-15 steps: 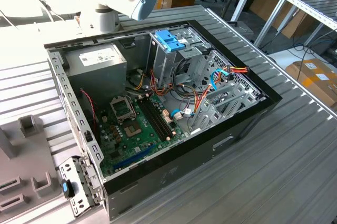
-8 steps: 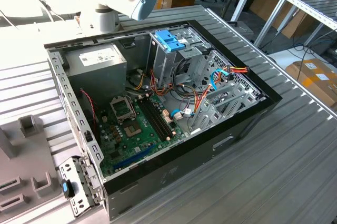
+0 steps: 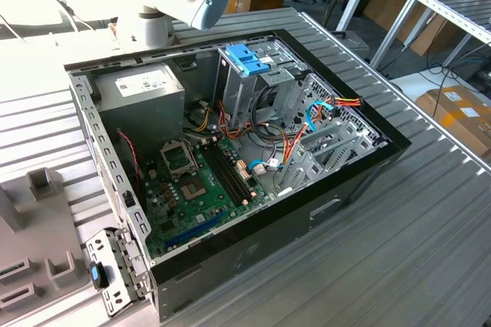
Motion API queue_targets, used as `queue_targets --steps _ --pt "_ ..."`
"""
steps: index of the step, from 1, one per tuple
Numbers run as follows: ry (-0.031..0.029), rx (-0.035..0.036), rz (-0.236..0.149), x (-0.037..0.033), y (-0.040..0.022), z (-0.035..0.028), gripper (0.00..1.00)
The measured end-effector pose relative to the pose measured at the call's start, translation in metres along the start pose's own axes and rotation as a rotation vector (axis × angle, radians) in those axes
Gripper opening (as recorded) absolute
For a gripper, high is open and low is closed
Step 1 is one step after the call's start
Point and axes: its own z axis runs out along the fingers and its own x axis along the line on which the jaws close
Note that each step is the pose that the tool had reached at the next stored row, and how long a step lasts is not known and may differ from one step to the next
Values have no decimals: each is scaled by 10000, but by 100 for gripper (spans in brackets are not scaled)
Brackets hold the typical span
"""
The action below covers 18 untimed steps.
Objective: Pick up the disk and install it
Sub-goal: 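Pick up the disk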
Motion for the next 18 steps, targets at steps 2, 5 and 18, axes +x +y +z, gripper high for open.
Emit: queue_targets --steps 2,5,18 --pt "2 -1 -35 0 0 0 11" --pt "5 -2 -83 0 0 0 11" --pt "16 -8 -293 0 0 0 11"
